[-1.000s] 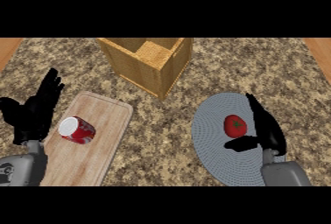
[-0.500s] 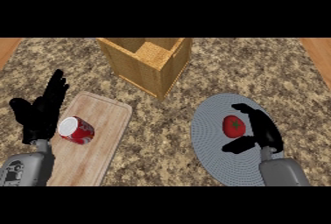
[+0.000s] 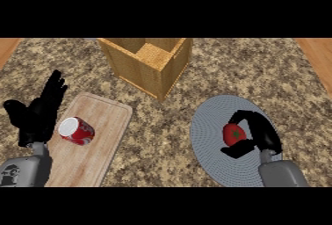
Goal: Pick the tomato from the placemat and place it in the basket
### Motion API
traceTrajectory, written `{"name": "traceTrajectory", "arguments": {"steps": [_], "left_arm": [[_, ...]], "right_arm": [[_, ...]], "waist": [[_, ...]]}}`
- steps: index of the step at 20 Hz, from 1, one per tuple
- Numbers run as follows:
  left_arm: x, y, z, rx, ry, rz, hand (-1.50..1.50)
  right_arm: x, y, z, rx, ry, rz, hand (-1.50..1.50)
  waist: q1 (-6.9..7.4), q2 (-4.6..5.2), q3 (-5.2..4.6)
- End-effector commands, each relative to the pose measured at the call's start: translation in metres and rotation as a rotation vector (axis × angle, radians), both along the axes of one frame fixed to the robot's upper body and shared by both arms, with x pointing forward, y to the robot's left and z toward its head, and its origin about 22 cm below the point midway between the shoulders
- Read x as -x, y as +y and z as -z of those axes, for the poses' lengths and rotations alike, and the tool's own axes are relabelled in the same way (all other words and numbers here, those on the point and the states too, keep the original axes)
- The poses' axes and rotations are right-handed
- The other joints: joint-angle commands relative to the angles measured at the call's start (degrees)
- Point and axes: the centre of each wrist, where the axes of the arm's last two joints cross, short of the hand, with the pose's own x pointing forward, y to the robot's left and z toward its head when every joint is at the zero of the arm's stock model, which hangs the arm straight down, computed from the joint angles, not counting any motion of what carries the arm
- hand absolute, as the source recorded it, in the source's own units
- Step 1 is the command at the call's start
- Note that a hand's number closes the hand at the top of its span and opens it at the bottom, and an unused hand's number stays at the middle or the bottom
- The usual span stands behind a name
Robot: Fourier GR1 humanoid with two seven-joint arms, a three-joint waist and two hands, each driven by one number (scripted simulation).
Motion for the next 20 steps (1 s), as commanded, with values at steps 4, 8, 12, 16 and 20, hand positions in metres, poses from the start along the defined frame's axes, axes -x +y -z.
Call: {"name": "traceTrajectory", "arguments": {"steps": [4, 8, 12, 16, 20], "left_arm": [[-0.002, -0.007, -0.001, -0.005, -0.013, -0.008, 0.0], [-0.012, -0.02, -0.007, -0.007, -0.018, 0.088, 0.0], [-0.016, -0.037, -0.011, 0.008, -0.042, 0.155, 0.0], [-0.02, -0.048, -0.013, 0.002, -0.038, 0.19, 0.0], [-0.025, -0.051, -0.012, 0.02, -0.029, 0.202, 0.0]], "right_arm": [[0.005, 0.013, 0.017, -0.105, 0.031, 0.006, 1.5], [0.013, 0.125, -0.003, -0.097, 0.004, -0.178, 1.5], [0.011, 0.154, -0.021, -0.13, -0.065, -0.208, 1.5], [0.01, 0.178, -0.046, -0.237, -0.227, -0.167, 1.5], [0.012, 0.2, -0.071, -0.362, -0.389, -0.13, 1.5]], "waist": [[0.27, 1.23, 1.33], [6.07, 2.39, 1.4], [10.39, 2.95, 1.61], [11.42, 2.63, 1.76], [11.82, 2.64, 1.6]]}}
